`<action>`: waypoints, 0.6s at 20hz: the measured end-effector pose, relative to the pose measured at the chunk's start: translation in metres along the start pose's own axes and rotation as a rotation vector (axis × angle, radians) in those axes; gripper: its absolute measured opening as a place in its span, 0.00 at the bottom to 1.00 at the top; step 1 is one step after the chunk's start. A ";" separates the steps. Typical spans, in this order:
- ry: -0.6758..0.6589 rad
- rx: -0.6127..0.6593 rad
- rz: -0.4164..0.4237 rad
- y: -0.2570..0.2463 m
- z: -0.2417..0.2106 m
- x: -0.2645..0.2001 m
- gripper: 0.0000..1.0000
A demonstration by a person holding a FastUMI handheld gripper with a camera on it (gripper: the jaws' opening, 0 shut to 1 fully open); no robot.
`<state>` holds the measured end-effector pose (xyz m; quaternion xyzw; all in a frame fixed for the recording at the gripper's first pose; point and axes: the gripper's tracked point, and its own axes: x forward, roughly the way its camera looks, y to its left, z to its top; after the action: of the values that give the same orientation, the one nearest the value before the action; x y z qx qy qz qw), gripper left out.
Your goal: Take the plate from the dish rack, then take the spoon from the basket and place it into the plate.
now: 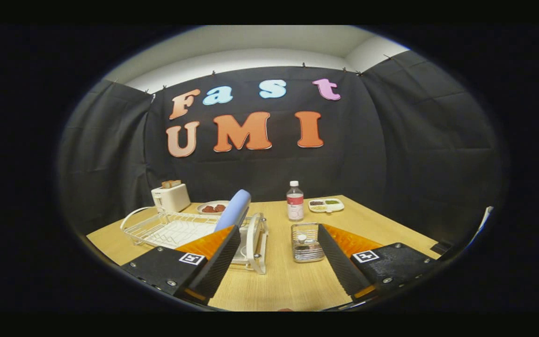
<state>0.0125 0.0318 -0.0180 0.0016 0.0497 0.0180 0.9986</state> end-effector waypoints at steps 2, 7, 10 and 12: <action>0.008 -0.010 0.003 0.007 -0.001 0.007 0.99; 0.048 -0.018 0.040 0.037 -0.013 0.024 0.99; 0.058 -0.007 0.062 0.055 -0.012 0.034 0.99; 0.055 -0.014 0.065 0.064 -0.010 0.045 0.99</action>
<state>0.0535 0.0977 -0.0318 -0.0040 0.0772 0.0506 0.9957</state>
